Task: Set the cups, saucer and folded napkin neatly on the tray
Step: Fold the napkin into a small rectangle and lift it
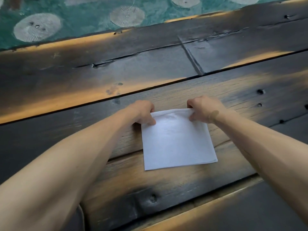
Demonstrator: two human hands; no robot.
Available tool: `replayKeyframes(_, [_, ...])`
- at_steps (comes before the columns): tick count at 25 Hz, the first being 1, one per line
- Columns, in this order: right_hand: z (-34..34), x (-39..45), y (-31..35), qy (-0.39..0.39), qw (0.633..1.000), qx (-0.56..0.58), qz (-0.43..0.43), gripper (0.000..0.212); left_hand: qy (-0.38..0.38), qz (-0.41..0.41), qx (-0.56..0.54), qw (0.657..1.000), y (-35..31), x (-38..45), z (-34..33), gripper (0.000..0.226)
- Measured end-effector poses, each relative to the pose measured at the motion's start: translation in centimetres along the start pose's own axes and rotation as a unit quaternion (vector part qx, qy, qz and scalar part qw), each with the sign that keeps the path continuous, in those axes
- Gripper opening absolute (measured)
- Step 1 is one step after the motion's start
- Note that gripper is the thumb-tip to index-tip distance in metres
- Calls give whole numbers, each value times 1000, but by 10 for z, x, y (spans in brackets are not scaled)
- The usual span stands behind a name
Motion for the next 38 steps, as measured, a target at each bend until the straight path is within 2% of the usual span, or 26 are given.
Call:
replayKeyframes(3, [-4, -21, -1, -70, 997, 1, 29, 15, -96, -43, 23, 994, -3, -24, -7, 17])
replayKeyframes(6, [-13, -50, -2, -148, 988, 21, 45, 12, -218, -110, 71, 967, -13, -59, -20, 14])
replayKeyframes(9, [-26, -75, 2, -187, 982, 27, 26, 27, -275, -122, 139, 943, -20, -86, -39, 17])
replayKeyframes(12, [-42, -96, 5, -180, 982, 57, 26, 37, -273, -106, 159, 943, -21, -100, -59, 21])
replayKeyframes(15, [-60, -114, 9, -151, 985, 33, 82, 63, -269, -107, 127, 949, -23, -111, -76, 19])
replayKeyframes(19, [-80, -126, 10, -90, 992, 7, 90, 60, -261, -111, 101, 954, -23, -122, -95, 15])
replayKeyframes(26, [-115, -138, 11, -82, 990, 44, 103, 53, -268, -127, 65, 953, -22, -131, -121, 18])
replayKeyframes(33, [-124, -147, 10, -119, 981, 86, 128, 48, -268, -153, 63, 949, -16, -133, -134, 25])
replayKeyframes(38, [-118, -159, 9, -239, 955, 74, 157, 38, -257, -151, 93, 950, -19, -130, -133, 24])
Point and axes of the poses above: each hand's wrist, its own x-axis towards the middle knuckle, its own z-axis out of the back of the hand, y = z × x, the point moved 5 cm from there along x, towards the middle knuckle, and after that the axes turned 10 degrees about y, right-handed, at the moved point
